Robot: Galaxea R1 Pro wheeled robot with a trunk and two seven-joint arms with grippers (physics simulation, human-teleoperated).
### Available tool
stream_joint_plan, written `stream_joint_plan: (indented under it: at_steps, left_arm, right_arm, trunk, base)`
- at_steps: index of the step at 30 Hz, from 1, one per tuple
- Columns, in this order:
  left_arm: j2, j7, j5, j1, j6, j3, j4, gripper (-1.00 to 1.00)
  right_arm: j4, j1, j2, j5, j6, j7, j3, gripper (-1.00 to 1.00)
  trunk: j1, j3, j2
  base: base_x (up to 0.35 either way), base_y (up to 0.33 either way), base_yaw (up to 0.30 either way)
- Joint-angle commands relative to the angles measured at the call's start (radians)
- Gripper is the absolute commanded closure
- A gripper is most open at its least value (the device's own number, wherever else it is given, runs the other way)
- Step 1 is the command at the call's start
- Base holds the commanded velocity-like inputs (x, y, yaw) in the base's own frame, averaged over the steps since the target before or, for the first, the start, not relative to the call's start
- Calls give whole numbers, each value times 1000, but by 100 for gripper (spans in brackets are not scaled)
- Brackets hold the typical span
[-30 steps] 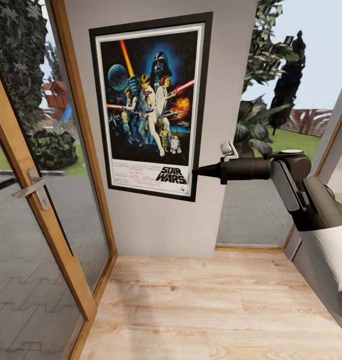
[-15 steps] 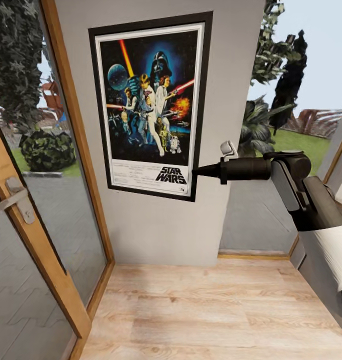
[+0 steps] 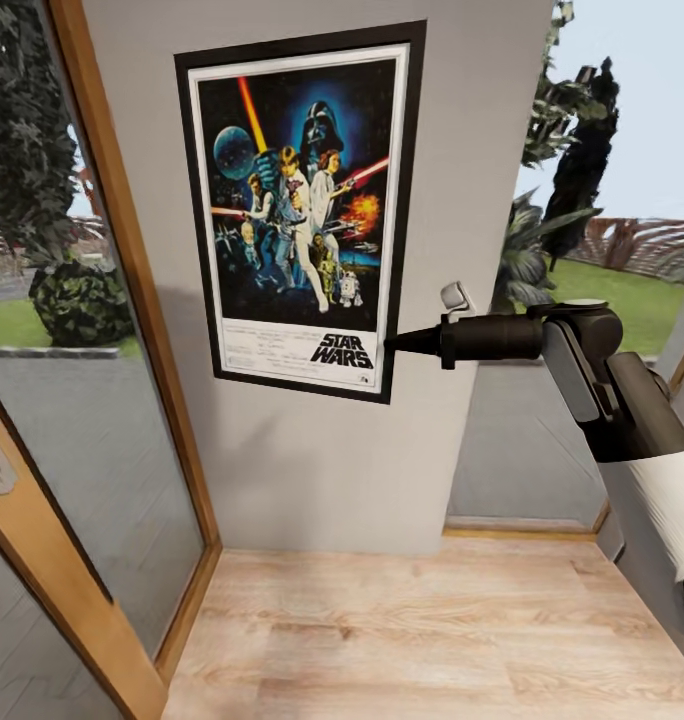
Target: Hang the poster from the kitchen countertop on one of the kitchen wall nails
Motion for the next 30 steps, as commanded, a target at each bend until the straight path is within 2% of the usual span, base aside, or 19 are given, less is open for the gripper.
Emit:
stream_joint_plan:
  at_steps: [1,30]
  left_arm:
    - [0,-6,5,0,0,2,-1,-100]
    - [0,-6,5,0,2,2,1,-100]
  right_arm:
    - [0,-1,-1,-5,6,1,1,100]
    - [-1,-1,0,-5,6,1,1,100]
  trunk:
    - [1,-2,-2]
    - [1,-2,-2]
  base:
    - [337,0,0]
    - [337,0,0]
